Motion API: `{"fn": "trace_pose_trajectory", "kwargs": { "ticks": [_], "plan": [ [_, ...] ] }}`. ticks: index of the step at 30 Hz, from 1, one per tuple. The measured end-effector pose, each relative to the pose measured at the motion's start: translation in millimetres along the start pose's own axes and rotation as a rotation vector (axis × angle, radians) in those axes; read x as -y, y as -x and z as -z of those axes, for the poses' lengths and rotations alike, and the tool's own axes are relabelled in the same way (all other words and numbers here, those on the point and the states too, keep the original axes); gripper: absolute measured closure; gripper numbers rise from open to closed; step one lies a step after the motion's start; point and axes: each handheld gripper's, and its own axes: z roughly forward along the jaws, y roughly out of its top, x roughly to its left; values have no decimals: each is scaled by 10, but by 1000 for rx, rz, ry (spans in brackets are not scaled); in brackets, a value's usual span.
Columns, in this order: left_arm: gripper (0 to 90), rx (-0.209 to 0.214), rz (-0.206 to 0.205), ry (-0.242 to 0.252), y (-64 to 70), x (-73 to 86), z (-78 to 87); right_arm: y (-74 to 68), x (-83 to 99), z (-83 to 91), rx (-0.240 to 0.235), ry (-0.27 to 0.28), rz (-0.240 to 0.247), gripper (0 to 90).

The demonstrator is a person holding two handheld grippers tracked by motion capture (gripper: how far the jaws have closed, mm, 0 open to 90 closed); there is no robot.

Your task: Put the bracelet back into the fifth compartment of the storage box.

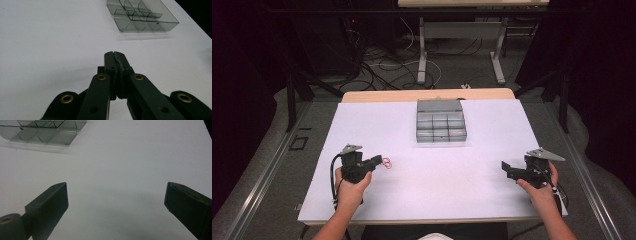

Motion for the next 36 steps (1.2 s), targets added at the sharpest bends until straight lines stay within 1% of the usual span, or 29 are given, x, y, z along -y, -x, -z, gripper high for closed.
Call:
{"fn": "trace_pose_trajectory", "kwargs": {
  "ticks": [1,2,8,9,11,12,14,17,19,22,24,27,28,29,30,31,36],
  "plan": [
    [899,1,-9,-8,8,0,-6,-1,0,1,0,0,1,49],
    [899,2,-8,-8,22,5,-16,-1,0,1,0,0,2,49],
    [899,11,-28,-25,88,22,-62,-4,-1,-2,6,6,7,49],
    [900,13,-37,-28,96,25,-72,-7,0,-4,8,9,8,49],
    [899,16,-39,-34,123,33,-92,-8,0,-4,8,9,10,49],
    [899,17,-50,-39,132,36,-101,-9,0,-5,7,9,11,49],
    [899,20,-52,-43,158,46,-121,-9,-2,-1,2,4,15,49],
    [899,25,-71,-60,186,60,-146,-12,-1,-5,7,9,14,49],
    [899,27,-71,-61,207,67,-164,-10,-1,-4,8,9,14,49],
    [899,29,-83,-72,225,72,-178,-11,-1,-4,8,9,14,49],
    [899,35,-74,-66,246,74,-198,-16,-1,-6,9,8,11,49],
    [900,36,-87,-71,277,72,-214,-21,-1,0,0,0,6,49],
    [899,38,-90,-76,288,71,-220,-17,-1,-1,0,2,12,49],
    [899,43,-78,-67,307,75,-238,-18,-1,-2,0,1,10,49],
    [900,40,-96,-77,316,72,-243,-18,-1,-2,1,0,10,49],
    [900,44,-89,-72,333,72,-256,-18,-1,-2,1,0,10,49],
    [899,57,-99,-73,410,55,-315,-26,0,-3,1,-2,5,49]
  ]
}}
